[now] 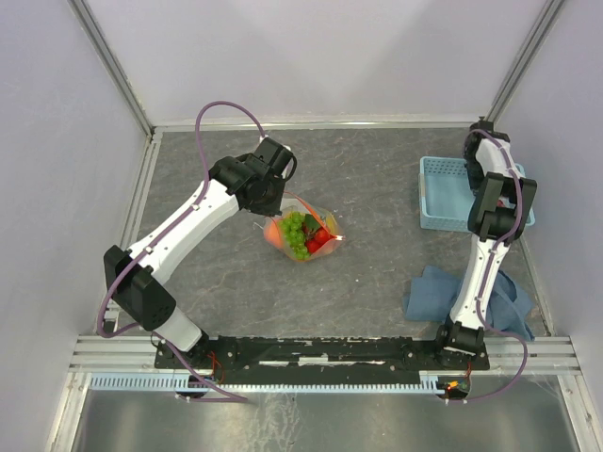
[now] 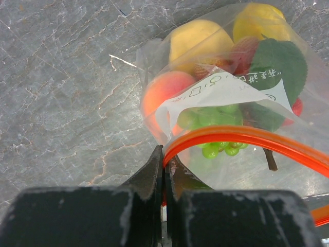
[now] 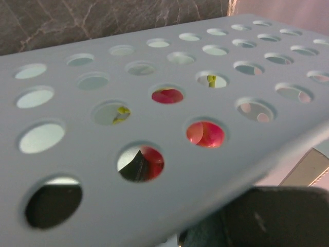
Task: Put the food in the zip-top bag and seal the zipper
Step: Pick up the fake fruit from the bin, then place the fake fruit in the zipper food storage bag, then zip the zipper food storage bag at the center of the board.
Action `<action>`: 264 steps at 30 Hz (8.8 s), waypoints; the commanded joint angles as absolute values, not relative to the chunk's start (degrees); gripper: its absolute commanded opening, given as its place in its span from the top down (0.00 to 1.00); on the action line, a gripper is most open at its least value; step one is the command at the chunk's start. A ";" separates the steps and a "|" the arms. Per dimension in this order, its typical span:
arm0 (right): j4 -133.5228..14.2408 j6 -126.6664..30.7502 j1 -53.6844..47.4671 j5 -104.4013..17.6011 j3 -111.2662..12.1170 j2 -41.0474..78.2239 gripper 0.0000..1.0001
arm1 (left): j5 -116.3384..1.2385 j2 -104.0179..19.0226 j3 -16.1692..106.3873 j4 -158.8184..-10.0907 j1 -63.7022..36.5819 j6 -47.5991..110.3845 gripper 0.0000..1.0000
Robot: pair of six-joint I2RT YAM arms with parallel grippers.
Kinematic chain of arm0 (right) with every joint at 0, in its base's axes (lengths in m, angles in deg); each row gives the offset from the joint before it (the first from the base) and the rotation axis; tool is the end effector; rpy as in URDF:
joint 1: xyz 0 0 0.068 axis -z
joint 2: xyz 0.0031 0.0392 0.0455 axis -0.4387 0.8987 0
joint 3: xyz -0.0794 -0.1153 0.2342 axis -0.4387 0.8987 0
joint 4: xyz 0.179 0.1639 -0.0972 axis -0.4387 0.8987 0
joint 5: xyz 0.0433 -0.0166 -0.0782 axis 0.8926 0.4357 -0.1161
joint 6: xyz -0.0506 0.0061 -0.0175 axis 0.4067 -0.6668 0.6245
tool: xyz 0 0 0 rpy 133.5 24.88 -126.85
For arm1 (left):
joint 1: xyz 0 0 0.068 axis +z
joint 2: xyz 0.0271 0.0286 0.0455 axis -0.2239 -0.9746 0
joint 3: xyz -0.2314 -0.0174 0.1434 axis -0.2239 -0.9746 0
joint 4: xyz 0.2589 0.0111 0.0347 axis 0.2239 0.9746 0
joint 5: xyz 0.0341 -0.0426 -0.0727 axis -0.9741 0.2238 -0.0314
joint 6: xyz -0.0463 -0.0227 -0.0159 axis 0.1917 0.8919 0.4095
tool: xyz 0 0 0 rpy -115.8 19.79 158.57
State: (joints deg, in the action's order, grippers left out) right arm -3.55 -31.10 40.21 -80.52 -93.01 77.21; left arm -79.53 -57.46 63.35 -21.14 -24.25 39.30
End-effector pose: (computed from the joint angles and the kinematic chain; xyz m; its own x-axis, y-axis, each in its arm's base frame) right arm 0.4755 -0.1383 0.1517 -0.9868 0.0930 -0.1324 0.1483 0.8467 -0.5109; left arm 0.2593 -0.1860 0.3424 -0.8235 0.2180 -0.5238 0.2349 0.9714 0.0350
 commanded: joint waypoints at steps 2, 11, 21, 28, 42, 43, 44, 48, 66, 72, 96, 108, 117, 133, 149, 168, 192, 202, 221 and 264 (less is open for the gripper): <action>-3.09 -36.35 38.55 -73.96 -91.30 69.97 0.78 | -80.67 -54.83 64.12 -23.00 -23.98 36.69 0.97; -2.78 -43.56 36.96 -59.79 -85.44 64.45 0.78 | -80.43 -53.20 63.20 -23.70 -24.00 36.43 0.97; -7.18 -42.33 36.95 -62.09 -79.30 61.34 0.46 | -78.07 -52.07 62.06 -26.01 -23.98 36.25 0.97; -7.92 -41.36 37.92 -60.92 -79.41 63.32 0.35 | -77.57 -51.22 61.61 -26.38 -24.02 36.07 0.97; -10.97 -42.97 43.84 -46.84 -78.71 66.20 0.33 | -76.66 -51.13 61.09 -27.11 -23.96 36.08 0.97; -11.39 -43.36 44.37 -45.66 -78.73 66.36 0.34 | -76.68 -51.15 61.09 -27.08 -24.06 36.07 0.97; -11.84 -43.87 44.79 -44.88 -78.63 66.48 0.34 | -76.75 -51.17 61.14 -27.14 -23.99 36.07 0.97; -13.50 -45.68 46.89 -41.60 -78.84 66.93 0.34 | -76.85 -51.04 61.02 -27.16 -24.02 36.25 0.97; -16.84 -49.17 48.48 -37.67 -76.71 62.47 0.67 | -77.06 -49.10 59.33 -28.60 -23.99 36.07 0.97; -18.16 -50.01 47.68 -36.56 -74.75 56.91 0.73 | -76.46 -48.99 59.42 -28.94 -23.97 36.11 0.97; -20.98 -53.96 28.90 -35.92 -64.80 25.24 0.78 | -75.20 -47.79 58.50 -29.39 -23.98 36.55 0.97; -27.76 -59.26 12.59 -32.14 -61.03 13.34 0.78 | -73.54 -48.65 60.66 -28.39 -23.98 37.25 0.97; -39.90 -63.81 0.46 -30.85 -53.75 7.19 0.79 | -71.28 -49.53 61.86 -28.05 -23.96 38.53 0.97; -57.89 -68.33 -16.75 -33.40 -44.45 9.55 0.78 | -69.71 -50.45 62.01 -28.19 -24.01 39.32 0.97; -57.64 -64.94 -21.45 -38.39 -40.52 18.43 0.77 | -69.22 -49.80 61.27 -28.13 -24.06 39.50 0.97; -43.25 -59.29 -21.44 -38.64 -50.23 25.83 0.43 | -69.21 -48.70 60.25 -28.13 -24.03 39.68 0.97; -20.32 -38.08 -15.93 -44.27 -47.02 7.08 0.26 | -77.87 -49.51 62.53 -24.32 -23.91 37.50 0.97; -34.52 -30.59 -14.20 -39.01 -29.79 2.00 0.27 | -78.83 -50.02 64.38 -23.00 -23.71 38.03 0.97; -64.54 -24.71 -12.54 -28.09 -15.42 4.95 0.72 | -81.01 -48.84 64.94 -20.63 -23.69 38.18 0.97; -45.82 -42.33 -10.81 -22.04 -33.09 7.53 0.98 | -65.62 -36.48 59.78 -31.71 -32.65 40.45 0.38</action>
State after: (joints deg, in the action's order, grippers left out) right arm -45.65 -38.71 -10.97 -21.59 -28.00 6.89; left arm -68.73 -38.16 61.52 -26.08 -28.75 39.36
